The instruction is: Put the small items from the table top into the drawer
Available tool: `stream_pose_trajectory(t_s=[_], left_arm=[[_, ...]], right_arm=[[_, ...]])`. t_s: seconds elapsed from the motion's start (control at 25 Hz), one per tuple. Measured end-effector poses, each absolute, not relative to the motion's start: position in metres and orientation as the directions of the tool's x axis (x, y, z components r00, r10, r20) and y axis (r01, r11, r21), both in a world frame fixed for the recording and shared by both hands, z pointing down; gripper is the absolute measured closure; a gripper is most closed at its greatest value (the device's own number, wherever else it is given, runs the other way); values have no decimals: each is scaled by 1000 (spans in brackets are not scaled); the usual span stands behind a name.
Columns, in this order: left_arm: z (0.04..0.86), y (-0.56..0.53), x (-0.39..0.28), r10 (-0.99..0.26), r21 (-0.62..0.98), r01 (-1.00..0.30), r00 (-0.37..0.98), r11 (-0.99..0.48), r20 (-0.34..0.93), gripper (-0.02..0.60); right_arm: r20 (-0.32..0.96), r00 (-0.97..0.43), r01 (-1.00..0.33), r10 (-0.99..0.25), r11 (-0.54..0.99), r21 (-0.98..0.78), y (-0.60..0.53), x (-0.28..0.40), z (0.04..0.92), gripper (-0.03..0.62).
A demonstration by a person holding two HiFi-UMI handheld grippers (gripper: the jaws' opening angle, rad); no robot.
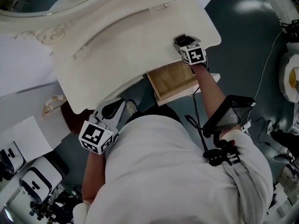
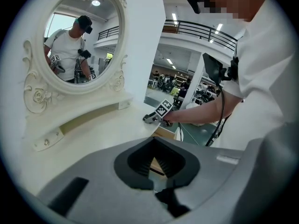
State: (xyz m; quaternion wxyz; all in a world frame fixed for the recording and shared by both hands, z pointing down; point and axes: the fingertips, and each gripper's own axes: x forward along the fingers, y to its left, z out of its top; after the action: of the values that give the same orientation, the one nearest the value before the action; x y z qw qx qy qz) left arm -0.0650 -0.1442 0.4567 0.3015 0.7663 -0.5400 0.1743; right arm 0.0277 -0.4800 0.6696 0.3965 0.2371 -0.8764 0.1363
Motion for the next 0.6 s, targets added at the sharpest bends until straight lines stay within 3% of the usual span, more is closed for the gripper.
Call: stream_pose_trajectory(t_s=[0.6], left_arm=[[450,-118,-67,-722,261,-909,417,-326,552,580]], right_arm=[[744,-573,-569,-344,820,-59,-431,50,648,264]])
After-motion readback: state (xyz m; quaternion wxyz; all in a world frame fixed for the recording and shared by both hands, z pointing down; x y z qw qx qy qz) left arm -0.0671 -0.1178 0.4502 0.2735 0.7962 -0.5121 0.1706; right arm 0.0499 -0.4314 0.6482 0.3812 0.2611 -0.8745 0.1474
